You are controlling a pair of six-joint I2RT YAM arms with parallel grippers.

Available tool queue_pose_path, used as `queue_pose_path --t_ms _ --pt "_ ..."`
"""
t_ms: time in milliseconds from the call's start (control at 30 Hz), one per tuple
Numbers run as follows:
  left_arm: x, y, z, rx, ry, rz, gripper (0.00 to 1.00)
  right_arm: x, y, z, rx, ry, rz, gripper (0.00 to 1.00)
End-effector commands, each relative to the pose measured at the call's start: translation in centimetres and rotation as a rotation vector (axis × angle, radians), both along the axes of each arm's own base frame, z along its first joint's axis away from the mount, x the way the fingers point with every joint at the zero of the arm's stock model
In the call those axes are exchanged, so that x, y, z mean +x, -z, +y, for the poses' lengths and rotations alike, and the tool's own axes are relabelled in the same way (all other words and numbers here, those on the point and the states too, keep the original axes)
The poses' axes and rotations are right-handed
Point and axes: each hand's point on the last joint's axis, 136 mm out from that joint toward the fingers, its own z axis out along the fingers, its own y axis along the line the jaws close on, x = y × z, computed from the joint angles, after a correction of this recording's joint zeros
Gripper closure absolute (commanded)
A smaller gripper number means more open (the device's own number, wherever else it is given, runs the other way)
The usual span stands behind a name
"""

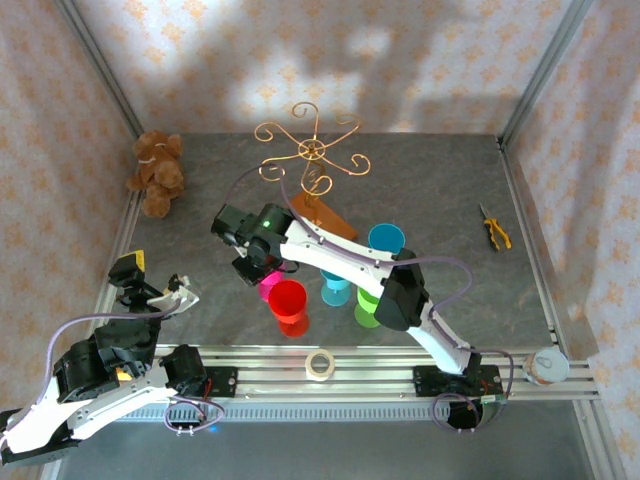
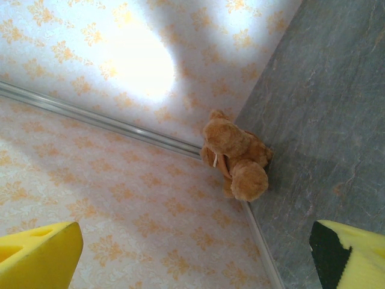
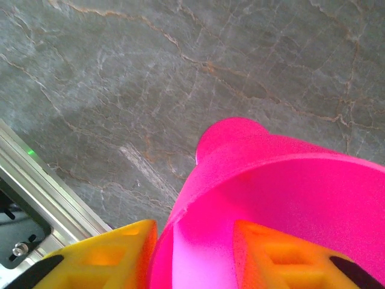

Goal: Take the wine glass off the wine glass rack

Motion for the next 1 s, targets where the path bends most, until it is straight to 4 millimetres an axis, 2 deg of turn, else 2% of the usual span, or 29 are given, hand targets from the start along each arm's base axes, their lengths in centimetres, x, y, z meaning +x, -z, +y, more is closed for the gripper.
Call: queue_pose_path --t_ms 0,133,233,500,767,967 --pt "-0.1 0.0 0.2 -0.013 -0.002 -0.007 0.01 0.6 -1.3 0.1 0.006 0.014 -0.048 0.59" --pt "-0.1 -0.2 0.2 -0.020 -0.003 -0.011 0.01 1.0 -3.1 0.0 0.029 0.021 -0.081 0.55" --pt "-0.1 -0.5 0.1 -0.040 0.005 -0.018 0.01 1.4 -4.7 -0.1 0.056 0.025 -0.114 0.46" --pt "0.5 -0.6 -1.4 -0.059 0.037 -0.023 0.01 1.5 -9.9 -0.7 0.159 0.039 -0.179 0.37" --pt "1.0 -1.2 -2.6 -0.097 0.055 -0.017 0.01 0.2 -14.7 -1.8 0.272 0.023 -0.189 0.35" --pt "1.4 -1.6 -3.4 -0.133 0.063 -0.023 0.01 -0.6 -17.6 -2.8 0.339 0.014 -0.202 0.35"
